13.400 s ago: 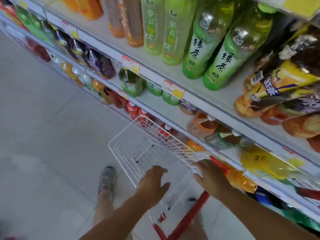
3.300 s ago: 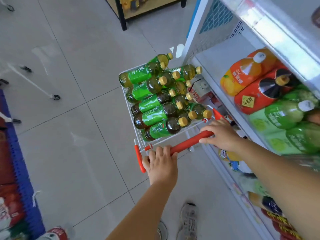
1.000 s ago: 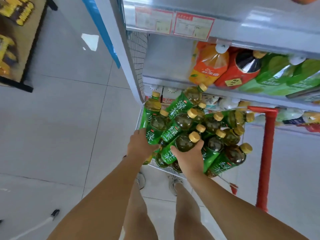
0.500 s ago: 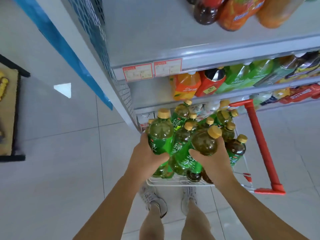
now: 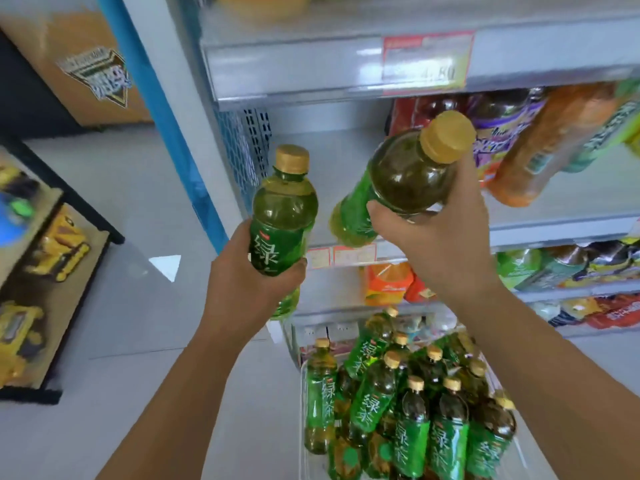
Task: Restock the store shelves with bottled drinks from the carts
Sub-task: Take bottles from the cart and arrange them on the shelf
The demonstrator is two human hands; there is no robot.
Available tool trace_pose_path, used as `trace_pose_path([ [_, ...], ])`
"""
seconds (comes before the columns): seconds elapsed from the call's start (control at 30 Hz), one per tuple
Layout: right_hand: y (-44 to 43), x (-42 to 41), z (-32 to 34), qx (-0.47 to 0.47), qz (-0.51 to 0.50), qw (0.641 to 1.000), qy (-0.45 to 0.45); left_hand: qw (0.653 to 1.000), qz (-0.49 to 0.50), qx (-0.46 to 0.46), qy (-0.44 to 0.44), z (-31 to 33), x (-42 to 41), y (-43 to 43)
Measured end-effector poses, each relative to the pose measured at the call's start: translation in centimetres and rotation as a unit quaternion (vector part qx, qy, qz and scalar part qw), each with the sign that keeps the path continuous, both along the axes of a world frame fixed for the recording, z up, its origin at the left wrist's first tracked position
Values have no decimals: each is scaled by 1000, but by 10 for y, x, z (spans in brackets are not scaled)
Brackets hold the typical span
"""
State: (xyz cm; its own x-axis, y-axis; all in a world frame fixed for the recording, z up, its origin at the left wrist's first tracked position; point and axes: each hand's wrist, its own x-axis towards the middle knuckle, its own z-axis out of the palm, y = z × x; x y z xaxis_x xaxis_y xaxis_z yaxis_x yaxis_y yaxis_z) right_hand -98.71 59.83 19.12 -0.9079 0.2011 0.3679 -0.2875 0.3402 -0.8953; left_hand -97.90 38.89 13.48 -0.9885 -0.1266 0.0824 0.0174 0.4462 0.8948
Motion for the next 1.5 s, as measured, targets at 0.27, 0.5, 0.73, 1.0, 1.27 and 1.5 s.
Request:
trace_pose_path([
  [0.27,-29,-83,-19,166,36,985,17,988,9,-16,153,-11,-32,-17],
  [0.5,-30,-131,-48,157,42,985,58,953,24,9,303,-40,-60,-27],
  [0.73,-26,-137,-96,92,94,980,150,924,-17,58,378,-59,-69,-37],
  [1.0,-31,-151,-81,151,108,982,47,926,-28,57,373,-45,-71,-44],
  [1.27,-72,-259,-69,199,101,975,13,912,-42,41,407,-50,-82,-49],
  [1.5,-90,-317,-66,223,80,972,-3,901,-63,33,427,-51,-85,-51],
])
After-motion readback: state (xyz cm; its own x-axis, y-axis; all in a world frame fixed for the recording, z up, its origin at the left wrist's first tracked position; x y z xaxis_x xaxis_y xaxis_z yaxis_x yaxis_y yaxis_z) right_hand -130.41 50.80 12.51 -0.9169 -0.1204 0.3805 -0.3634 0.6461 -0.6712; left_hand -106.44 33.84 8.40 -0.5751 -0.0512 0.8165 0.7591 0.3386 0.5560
